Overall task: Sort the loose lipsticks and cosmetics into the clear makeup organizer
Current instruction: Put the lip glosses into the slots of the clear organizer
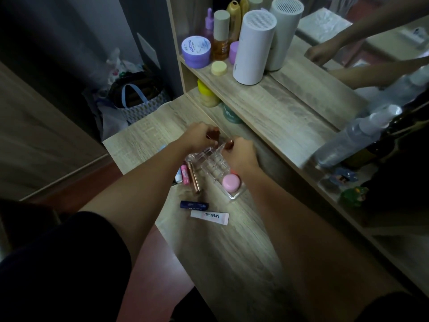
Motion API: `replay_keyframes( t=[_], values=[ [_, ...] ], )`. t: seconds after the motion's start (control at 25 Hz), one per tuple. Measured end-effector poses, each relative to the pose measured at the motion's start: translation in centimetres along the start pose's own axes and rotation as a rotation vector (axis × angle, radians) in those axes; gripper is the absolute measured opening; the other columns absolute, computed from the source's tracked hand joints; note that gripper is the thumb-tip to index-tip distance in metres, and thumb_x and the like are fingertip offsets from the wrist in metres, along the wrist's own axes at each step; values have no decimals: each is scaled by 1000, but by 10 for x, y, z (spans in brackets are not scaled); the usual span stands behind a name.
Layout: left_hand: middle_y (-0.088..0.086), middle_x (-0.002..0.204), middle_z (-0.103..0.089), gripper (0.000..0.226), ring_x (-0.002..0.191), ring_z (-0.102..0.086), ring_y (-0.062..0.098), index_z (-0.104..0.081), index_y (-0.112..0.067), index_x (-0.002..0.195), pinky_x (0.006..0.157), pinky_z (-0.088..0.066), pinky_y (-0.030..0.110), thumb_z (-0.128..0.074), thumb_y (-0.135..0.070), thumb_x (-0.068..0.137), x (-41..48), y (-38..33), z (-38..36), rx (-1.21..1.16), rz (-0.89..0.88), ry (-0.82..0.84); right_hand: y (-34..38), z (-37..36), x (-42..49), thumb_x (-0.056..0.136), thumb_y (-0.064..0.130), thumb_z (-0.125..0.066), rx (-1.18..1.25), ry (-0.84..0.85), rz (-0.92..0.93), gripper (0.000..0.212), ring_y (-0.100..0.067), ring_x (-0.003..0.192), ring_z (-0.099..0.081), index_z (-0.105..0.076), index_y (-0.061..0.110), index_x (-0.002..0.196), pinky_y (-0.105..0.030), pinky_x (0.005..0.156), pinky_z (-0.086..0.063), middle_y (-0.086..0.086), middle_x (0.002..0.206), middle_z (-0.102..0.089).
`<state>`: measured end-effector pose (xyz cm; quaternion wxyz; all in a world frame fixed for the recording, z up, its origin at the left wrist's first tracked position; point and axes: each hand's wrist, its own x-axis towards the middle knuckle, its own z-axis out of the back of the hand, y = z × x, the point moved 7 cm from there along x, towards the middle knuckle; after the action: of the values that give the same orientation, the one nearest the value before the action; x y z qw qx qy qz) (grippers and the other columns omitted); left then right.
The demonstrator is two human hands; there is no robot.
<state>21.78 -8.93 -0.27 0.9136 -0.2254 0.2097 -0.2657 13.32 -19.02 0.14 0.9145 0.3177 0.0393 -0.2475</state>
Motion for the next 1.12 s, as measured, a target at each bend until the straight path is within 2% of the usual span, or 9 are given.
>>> replay_keyframes(
  t=[0.16, 0.24, 0.36, 0.52, 0.64, 0.72, 0.84, 1.0, 1.12],
  values=[
    [14, 113, -68, 40, 107, -62, 25, -60, -9, 119, 99, -47, 39, -68, -12, 80, -1, -1, 4, -84, -9, -9, 7, 3, 4, 83, 16, -65, 6, 17, 56, 16, -28, 88, -67, -66, 6, 96, -24, 70, -46, -14, 94, -72],
    [13, 111, -69, 40, 105, -63, 24, -61, -10, 117, 99, -47, 40, -69, -10, 78, -2, -3, 7, -116, -30, -9, 9, 6, 5, 81, 16, -68, 59, 9, 73, 19, -28, 91, -68, -67, 8, 99, -30, 80, -54, -14, 95, -73],
    [14, 110, -69, 42, 103, -64, 25, -62, -9, 117, 98, -49, 40, -70, -7, 76, -2, -5, 10, -113, -39, -1, 11, 12, 3, 79, 13, -71, 120, -15, 82, 22, -25, 91, -68, -68, 9, 101, -37, 87, -56, -11, 98, -73],
    [15, 113, -68, 43, 104, -64, 27, -60, -5, 117, 92, -47, 30, -70, -4, 75, -6, -8, 13, -105, -25, -4, 10, 16, -2, 77, 14, -73, 88, -8, 73, 26, -27, 93, -68, -67, 6, 101, -41, 88, -56, -13, 99, -73],
    [15, 121, -64, 48, 106, -62, 26, -56, -4, 122, 84, -43, 23, -67, -1, 76, -13, -7, 25, -95, -7, -23, 14, 29, -11, 74, 21, -76, 155, -76, 78, 38, -27, 98, -65, -62, 6, 107, -42, 89, -54, -13, 107, -68],
    [16, 122, -63, 48, 102, -63, 22, -56, -4, 124, 78, -43, 17, -63, 4, 77, -22, 1, 39, -123, 23, -56, 21, 42, -24, 72, 27, -76, 224, -195, 128, 45, -22, 95, -60, -58, 8, 109, -37, 84, -52, -10, 109, -63],
    [18, 117, -66, 42, 99, -64, 22, -61, -3, 118, 75, -41, 13, -61, 7, 77, -42, 25, 61, -113, 54, -102, 41, 49, -51, 73, 25, -71, 273, -320, 289, 31, -15, 78, -50, -57, 10, 96, -29, 67, -41, -3, 90, -54],
    [19, 114, -67, 30, 103, -64, 30, -65, -2, 111, 87, -45, 27, -63, -2, 81, -72, 73, 63, -16, 173, -103, 63, 5, -74, 84, 24, -62, 179, -151, 397, 17, -23, 88, -58, -60, 11, 95, -36, 77, -47, -10, 97, -62],
    [20, 116, -67, 28, 107, -61, 32, -65, -1, 111, 94, -44, 34, -61, -12, 86, -89, 106, 47, 81, 272, -141, 59, -50, -75, 94, 20, -51, -94, 60, 348, 21, -30, 94, -62, -61, 6, 104, -34, 75, -46, -16, 103, -66]
  ],
)
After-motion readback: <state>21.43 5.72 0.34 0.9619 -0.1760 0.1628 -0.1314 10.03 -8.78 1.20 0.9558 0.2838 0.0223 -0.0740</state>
